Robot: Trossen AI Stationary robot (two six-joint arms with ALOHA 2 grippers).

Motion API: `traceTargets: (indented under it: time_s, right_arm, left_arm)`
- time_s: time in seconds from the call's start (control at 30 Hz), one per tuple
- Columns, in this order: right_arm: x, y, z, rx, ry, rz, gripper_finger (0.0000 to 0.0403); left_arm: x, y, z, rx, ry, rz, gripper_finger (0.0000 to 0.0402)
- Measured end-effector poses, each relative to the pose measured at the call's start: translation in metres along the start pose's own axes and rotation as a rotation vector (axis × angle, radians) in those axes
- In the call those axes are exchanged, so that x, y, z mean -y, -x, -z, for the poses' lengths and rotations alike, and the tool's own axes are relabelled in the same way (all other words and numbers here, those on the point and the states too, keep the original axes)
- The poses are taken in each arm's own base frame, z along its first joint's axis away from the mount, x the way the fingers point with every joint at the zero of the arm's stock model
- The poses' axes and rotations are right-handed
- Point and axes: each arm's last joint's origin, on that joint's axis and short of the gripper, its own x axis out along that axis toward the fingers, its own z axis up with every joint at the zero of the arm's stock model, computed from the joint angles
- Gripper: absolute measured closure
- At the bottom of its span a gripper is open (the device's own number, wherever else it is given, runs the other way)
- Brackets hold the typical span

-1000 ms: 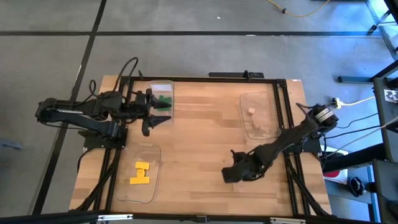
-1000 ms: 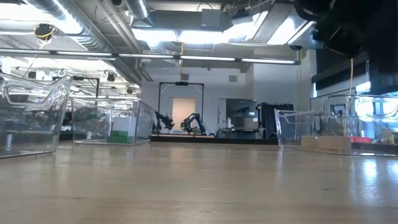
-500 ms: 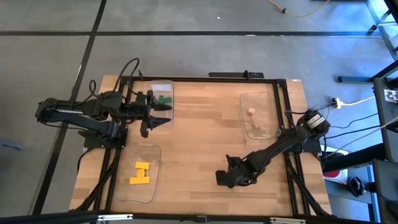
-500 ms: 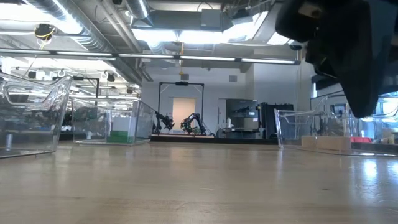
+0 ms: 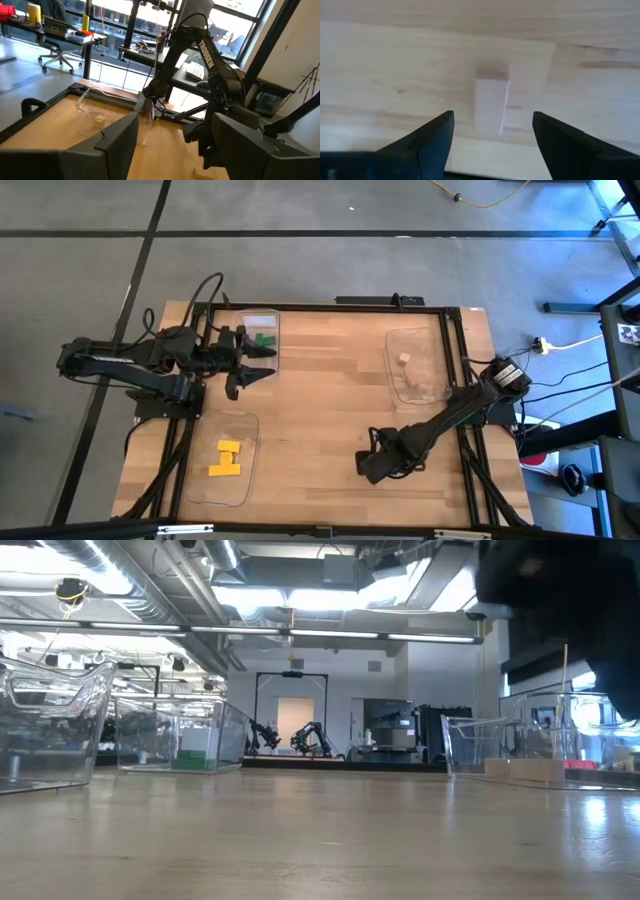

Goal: Sort & place blocks by color
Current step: Put the brown block into the top right transparent bin

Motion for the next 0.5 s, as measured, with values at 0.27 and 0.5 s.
traceTargets:
  time_s: [0.27,0.5]
  right_arm:
    - [0.005,-0.014,-0.001,0.038,-0.046,-0.017,0.0130]
    - [-0.006,-0.040,0.002,0.023,-0.043,-0.055,0.0130]
  left_arm:
    - [0.000,0.000,0.000,-0.001,0.016,0.000,0.0156]
    - [0.000,0.000,0.001,-0.007,0.015,-0.002,0.0156]
